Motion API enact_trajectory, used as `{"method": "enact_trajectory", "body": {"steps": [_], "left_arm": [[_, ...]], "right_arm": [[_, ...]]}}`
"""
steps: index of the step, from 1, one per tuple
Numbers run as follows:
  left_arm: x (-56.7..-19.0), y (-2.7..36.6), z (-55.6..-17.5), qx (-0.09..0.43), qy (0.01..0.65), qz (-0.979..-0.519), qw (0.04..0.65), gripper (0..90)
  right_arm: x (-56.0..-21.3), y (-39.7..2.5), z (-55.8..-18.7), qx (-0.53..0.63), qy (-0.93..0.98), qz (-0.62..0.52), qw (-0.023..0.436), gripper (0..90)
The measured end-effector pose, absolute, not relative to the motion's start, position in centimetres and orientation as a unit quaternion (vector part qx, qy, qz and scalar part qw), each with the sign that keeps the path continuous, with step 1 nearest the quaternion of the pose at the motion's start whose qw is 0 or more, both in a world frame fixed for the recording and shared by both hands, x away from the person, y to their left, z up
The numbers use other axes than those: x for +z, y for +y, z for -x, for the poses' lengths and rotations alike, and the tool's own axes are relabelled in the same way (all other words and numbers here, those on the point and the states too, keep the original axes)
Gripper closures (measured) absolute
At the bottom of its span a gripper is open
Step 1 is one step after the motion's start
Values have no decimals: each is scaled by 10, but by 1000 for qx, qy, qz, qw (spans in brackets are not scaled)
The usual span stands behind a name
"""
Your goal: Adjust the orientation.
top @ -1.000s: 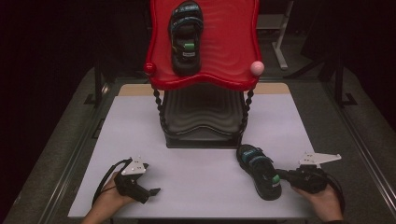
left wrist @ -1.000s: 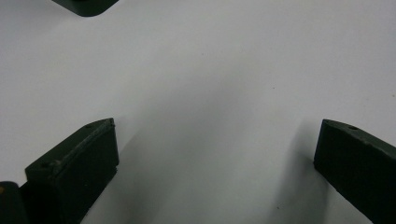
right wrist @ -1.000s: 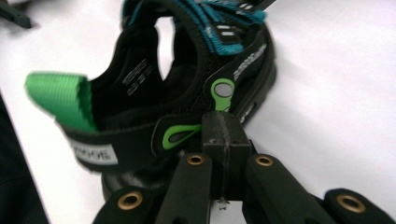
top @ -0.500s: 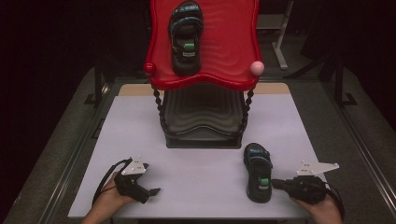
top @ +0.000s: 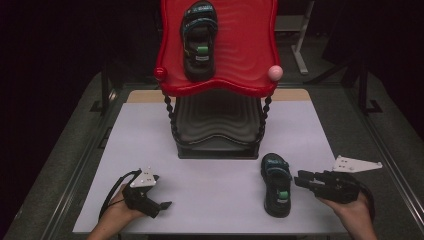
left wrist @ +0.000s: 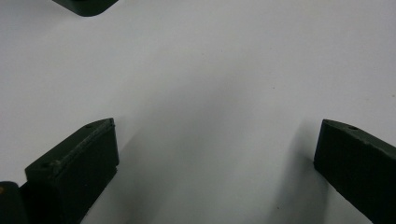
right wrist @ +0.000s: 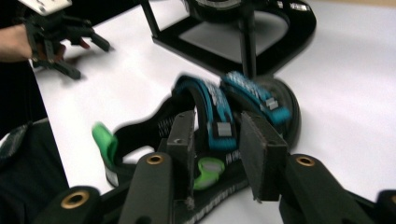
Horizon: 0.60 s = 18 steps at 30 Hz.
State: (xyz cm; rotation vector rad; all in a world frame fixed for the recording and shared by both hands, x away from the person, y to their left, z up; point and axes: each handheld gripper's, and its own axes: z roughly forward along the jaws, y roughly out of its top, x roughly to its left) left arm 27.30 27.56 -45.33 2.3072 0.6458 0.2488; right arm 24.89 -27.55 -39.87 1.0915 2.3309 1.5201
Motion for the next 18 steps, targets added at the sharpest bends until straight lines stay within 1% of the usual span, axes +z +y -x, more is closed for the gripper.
{"method": "enact_trajectory", "body": {"steps": [8,13,18], "left_arm": [[-453,276,-273,96,251,-894,359,0],[-453,276,-273,96,250,-894,359,0],[-454,276,-273,96,250,-894,359,0]], "right_arm": [[-393,-261,-274,533,773,-338,68,625],[-396,-251,-288,539,775,-327,52,596],[-403,-248,-296,543,776,-319,35,586]]}}
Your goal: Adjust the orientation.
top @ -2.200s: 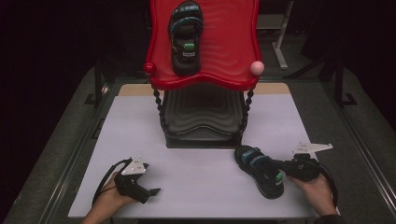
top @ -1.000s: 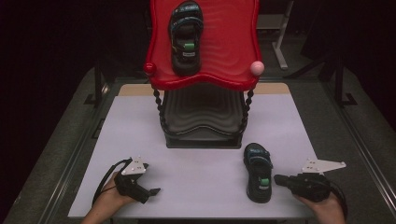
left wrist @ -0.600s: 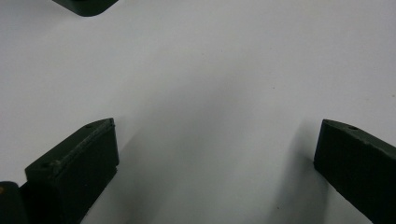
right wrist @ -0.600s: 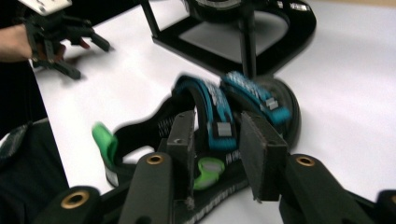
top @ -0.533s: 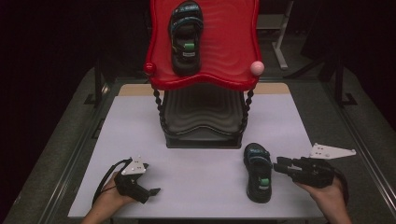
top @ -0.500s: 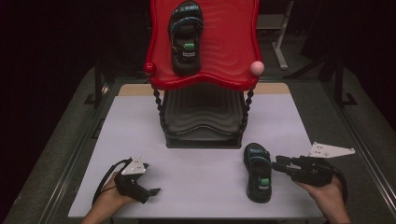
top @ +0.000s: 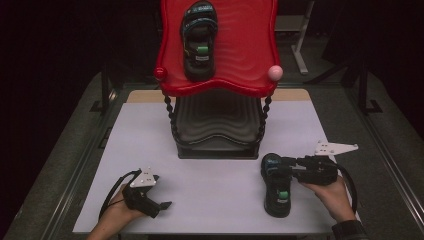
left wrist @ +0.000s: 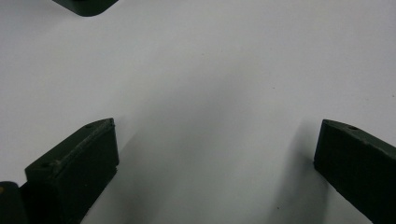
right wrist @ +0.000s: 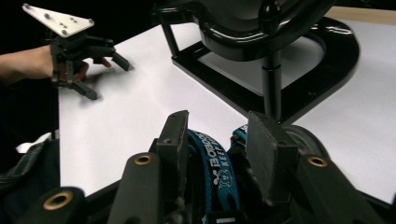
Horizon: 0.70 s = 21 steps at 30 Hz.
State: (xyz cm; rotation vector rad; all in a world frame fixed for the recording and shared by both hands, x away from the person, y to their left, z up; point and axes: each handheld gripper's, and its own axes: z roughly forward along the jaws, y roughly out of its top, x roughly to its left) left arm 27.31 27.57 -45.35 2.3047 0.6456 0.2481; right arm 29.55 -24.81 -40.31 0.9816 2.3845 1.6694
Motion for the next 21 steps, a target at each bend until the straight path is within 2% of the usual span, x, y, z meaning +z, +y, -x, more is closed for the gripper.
{"method": "enact_trajectory", "body": {"steps": [9,21], "left_arm": [[-454,276,-273,96,250,-894,360,0],[-454,276,-273,97,250,-894,360,0]], "right_arm": [[-415,-237,-299,525,797,-298,12,582],[-419,-242,-297,528,797,-293,14,669]]}}
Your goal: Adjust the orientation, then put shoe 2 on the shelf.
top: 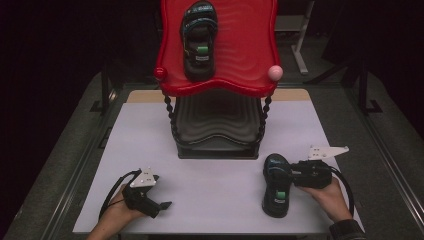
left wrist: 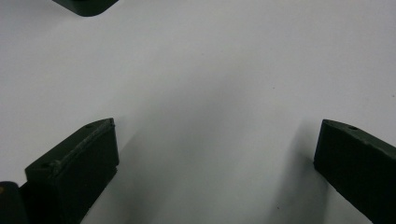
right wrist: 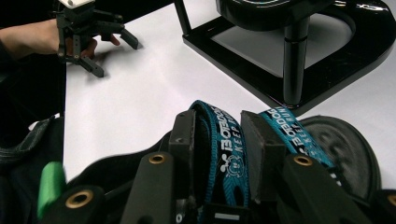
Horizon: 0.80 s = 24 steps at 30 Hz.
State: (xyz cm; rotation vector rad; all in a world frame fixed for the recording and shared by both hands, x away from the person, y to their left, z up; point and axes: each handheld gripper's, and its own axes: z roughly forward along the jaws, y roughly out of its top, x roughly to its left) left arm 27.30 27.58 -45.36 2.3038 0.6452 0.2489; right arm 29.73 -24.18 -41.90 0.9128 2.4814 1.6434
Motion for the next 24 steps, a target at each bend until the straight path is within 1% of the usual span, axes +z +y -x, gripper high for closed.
{"method": "enact_trajectory", "body": {"steps": [4,11,18,24], "left_arm": [[-454,276,-273,96,251,-894,360,0],[-453,276,-273,96,250,-894,360,0],[-453,276,-273,96,250,-894,359,0],[-453,276,-273,96,250,-894,359,0]], "right_arm": [[-416,-244,-296,525,800,-289,21,673],[-410,-244,-295,525,803,-281,19,674],[-395,-246,-293,537,798,-274,21,674],[-378,-248,-294,545,794,-267,33,674]]}}
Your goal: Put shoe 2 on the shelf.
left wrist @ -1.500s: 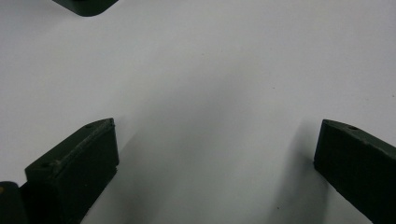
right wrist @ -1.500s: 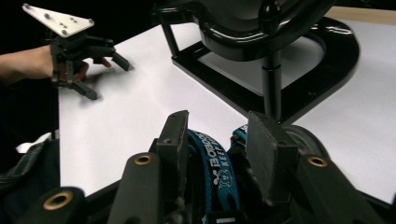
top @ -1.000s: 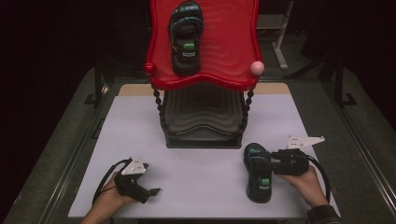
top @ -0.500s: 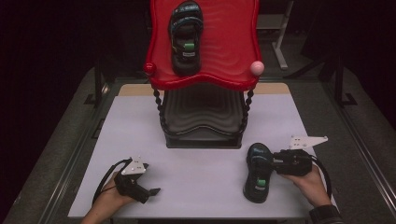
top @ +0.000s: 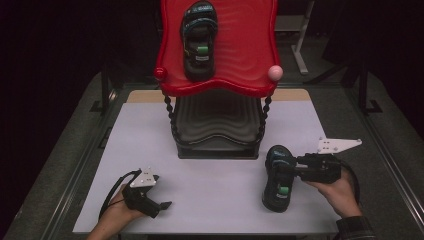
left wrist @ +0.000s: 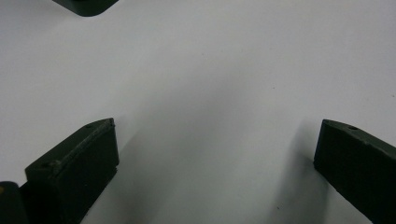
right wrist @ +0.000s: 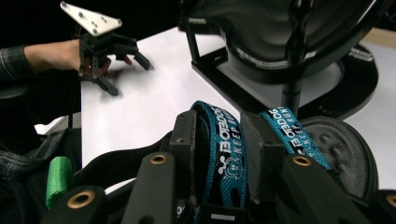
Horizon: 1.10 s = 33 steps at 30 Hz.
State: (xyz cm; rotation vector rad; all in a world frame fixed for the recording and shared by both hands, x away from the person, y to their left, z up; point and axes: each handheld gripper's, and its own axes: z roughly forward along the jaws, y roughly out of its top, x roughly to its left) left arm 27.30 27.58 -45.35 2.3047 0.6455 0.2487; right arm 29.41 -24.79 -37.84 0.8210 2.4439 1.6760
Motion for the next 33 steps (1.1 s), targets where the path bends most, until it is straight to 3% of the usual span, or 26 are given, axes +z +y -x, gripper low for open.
{"method": "enact_trajectory", "body": {"steps": [33], "left_arm": [[-453,276,-273,96,251,-894,359,0]], "right_arm": [[-269,-259,-312,584,775,-226,89,674]]}}
